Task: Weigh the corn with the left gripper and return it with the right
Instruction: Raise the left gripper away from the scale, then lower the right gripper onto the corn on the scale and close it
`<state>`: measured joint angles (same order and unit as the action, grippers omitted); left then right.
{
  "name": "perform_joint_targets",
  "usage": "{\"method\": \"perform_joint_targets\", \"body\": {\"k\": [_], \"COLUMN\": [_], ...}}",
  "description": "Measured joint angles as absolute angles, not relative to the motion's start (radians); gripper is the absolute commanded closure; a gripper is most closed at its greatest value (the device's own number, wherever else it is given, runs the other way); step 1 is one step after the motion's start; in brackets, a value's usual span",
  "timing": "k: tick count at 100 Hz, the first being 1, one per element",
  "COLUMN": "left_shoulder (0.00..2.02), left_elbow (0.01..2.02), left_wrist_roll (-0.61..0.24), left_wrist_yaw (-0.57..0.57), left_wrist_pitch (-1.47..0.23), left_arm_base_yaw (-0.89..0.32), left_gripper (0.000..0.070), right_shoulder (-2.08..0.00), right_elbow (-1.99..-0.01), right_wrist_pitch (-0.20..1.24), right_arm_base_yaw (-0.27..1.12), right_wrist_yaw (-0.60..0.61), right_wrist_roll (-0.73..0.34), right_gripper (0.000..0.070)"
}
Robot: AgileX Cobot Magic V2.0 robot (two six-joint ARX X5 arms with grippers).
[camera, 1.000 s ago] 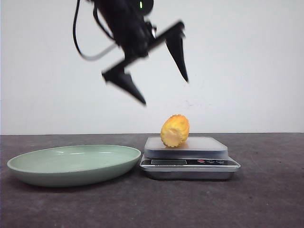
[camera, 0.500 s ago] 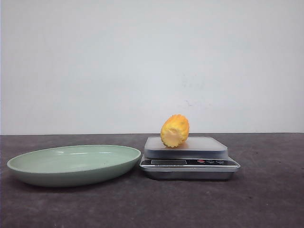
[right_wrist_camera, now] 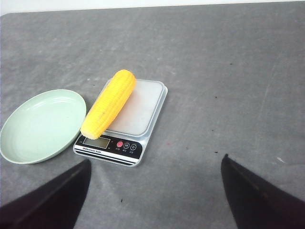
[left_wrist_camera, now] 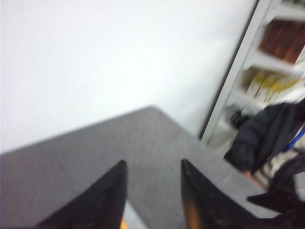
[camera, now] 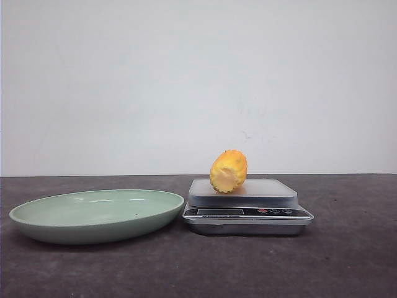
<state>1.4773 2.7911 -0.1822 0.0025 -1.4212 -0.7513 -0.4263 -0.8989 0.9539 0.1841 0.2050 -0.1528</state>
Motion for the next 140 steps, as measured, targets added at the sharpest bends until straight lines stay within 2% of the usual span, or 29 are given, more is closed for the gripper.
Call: {"method": "perform_joint_targets", "body": {"k": [9,22,36,42,55,82,108,130,140], "left_shoulder": [1.391,1.260,1.106,1.046,0.930,0.731,0.682,0.680,0.680], "left_elbow": [2.779,2.717,2.591,2.524,2.377,2.137,1.998,1.913,1.874], "left_wrist_roll": [-0.182,-0.180,-0.178,-0.178,-0.178,-0.233,-0.297,-0.318,-0.319], "left_wrist_yaw": [-0.066,-0.226,-0.328,-0.360,-0.380,-0.380,-0.376,-0.341,-0.334], "left_wrist_pitch": [-1.421,-1.421,-1.422,-1.422,-1.422,-1.422,-1.422,-1.422,-1.422], "left_arm_base_yaw": [-0.752,-0.751,-0.752,-0.752,-0.752,-0.752,-0.752,-0.752,-0.752], "left_gripper": [0.0698,0.0698,0.0698,0.0698,0.0698,0.0699,0.0699,0.0699,0.0699], "right_shoulder": [-0.426,-0.426,-0.451,-0.476,-0.550,-0.782,-1.108,-1.381,-1.468], "right_elbow": [-0.899,-0.899,-0.899,-0.899,-0.899,-0.900,-1.061,-1.256,-1.300], "right_wrist_pitch": [0.949,0.900,0.770,0.704,0.577,0.371,0.436,0.589,0.644], "right_arm_base_yaw": [0.184,0.184,0.184,0.184,0.185,0.273,0.432,0.480,0.492], "right_wrist_yaw": [0.205,0.220,0.310,0.339,0.394,0.418,0.270,0.181,0.176], "right_wrist_roll": [-0.153,-0.153,-0.154,-0.163,-0.214,-0.290,-0.294,-0.295,-0.296], "right_gripper": [0.0158,0.0158,0.0161,0.0183,0.0257,0.0259,0.0239,0.0224,0.0224]}}
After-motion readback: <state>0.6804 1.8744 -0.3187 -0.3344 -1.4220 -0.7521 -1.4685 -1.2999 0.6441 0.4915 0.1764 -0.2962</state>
